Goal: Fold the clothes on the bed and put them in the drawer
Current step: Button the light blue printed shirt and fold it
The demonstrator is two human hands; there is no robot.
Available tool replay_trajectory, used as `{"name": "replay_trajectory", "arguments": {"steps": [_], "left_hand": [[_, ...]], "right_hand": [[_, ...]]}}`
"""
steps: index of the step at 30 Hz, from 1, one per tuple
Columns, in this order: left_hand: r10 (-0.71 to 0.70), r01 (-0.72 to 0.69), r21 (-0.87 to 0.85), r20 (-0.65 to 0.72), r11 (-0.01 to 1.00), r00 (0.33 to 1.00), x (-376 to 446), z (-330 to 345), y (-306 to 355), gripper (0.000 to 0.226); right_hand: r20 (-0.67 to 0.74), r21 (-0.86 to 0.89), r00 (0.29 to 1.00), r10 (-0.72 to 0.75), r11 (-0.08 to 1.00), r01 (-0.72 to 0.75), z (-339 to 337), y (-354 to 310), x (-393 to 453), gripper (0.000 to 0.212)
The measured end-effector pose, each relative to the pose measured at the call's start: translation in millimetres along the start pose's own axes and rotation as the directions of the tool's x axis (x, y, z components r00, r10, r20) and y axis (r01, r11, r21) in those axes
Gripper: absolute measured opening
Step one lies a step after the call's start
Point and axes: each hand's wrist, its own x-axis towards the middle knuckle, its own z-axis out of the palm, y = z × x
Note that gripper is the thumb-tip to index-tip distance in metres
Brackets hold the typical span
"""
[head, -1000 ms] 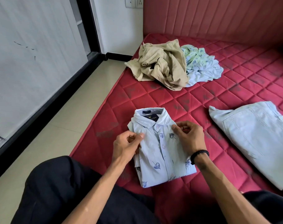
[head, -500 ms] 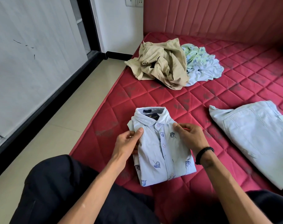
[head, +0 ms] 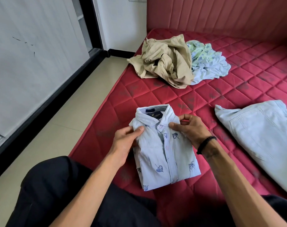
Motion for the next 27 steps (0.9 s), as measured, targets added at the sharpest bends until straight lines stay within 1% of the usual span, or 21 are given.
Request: {"name": "replay_trajectory", "arguments": {"steps": [2,4,5,7,9,10,12,14,15,16,18,20,22,23,24,25,26,27], "left_hand": [[0.160,-0.154,0.077,-0.073,0.985,0.984,5,1,-2,0.023],[0.263,-0.243,0.156,-0.122,0.957,0.957,9,-4,-8,0.041],[0.291,-0.260,0.205,-0.142,0.944,0.946,10,-6,-12,0.051],[0.292,-0.239,0.262,-0.187,0.935,0.938,8,-5,-18,0.063],[0.246,-0.166,0.313,-0.235,0.935,0.940,2,-1,-21,0.058],[0.248,-0.144,0.377,-0.245,0.915,0.937,-4,1,-19,0.053],[0.289,-0.148,0.551,-0.177,0.821,0.941,-17,2,-19,0.050],[0.277,-0.144,0.681,-0.090,0.718,0.957,-32,2,-19,0.058],[0.246,-0.123,0.719,-0.069,0.684,0.967,-37,1,-19,0.063],[0.201,-0.091,0.732,-0.064,0.675,0.977,-40,0,-20,0.067],[0.100,-0.014,0.721,-0.077,0.692,0.992,-43,-3,-20,0.074],[0.026,0.009,0.671,-0.042,0.741,0.999,-50,-2,-19,0.072],[-0.077,0.036,0.530,0.056,0.847,0.995,-61,3,-20,0.061],[-0.122,0.062,0.458,0.102,0.887,0.987,-67,7,-23,0.050],[-0.145,0.081,0.419,0.123,0.905,0.982,-72,9,-25,0.039],[-0.136,0.077,0.398,0.122,0.914,0.983,-77,11,-27,0.034],[-0.098,0.055,0.419,0.084,0.906,0.992,-79,12,-31,0.034],[-0.028,0.013,0.499,0.022,0.867,0.999,-78,10,-34,0.036]], "right_hand": [[-0.066,0.005,0.996,-0.066,0.998,0.067,-4,-1,-1,0.026],[-0.127,-0.074,0.985,-0.118,0.991,0.109,-4,0,-1,0.030],[-0.168,-0.141,0.977,-0.128,0.984,0.105,-2,3,0,0.032],[-0.239,-0.284,0.960,-0.144,0.956,0.072,4,12,0,0.038],[-0.280,-0.375,0.946,-0.164,0.926,0.049,8,23,2,0.040],[-0.294,-0.392,0.941,-0.169,0.919,0.042,9,24,1,0.040],[-0.324,-0.413,0.933,-0.159,0.911,0.012,8,22,-4,0.042],[-0.318,-0.486,0.938,-0.140,0.873,-0.034,5,20,-14,0.048],[-0.306,-0.528,0.945,-0.117,0.847,-0.066,2,21,-21,0.053],[-0.292,-0.552,0.953,-0.078,0.828,-0.101,-1,22,-26,0.057],[-0.269,-0.548,0.963,-0.005,0.823,-0.149,-8,25,-36,0.062],[-0.266,-0.543,0.964,-0.001,0.826,-0.149,-15,23,-44,0.051],[-0.259,-0.557,0.965,-0.038,0.822,-0.117,-19,20,-51,0.036],[-0.250,-0.567,0.967,-0.050,0.817,-0.105,-19,20,-54,0.033],[-0.241,-0.576,0.969,-0.052,0.812,-0.100,-20,22,-55,0.032],[-0.232,-0.575,0.972,-0.045,0.812,-0.099,-19,25,-56,0.031],[-0.222,-0.561,0.975,-0.023,0.820,-0.109,-18,29,-57,0.030],[-0.217,-0.542,0.976,0.000,0.832,-0.121,-18,32,-57,0.032]]}}
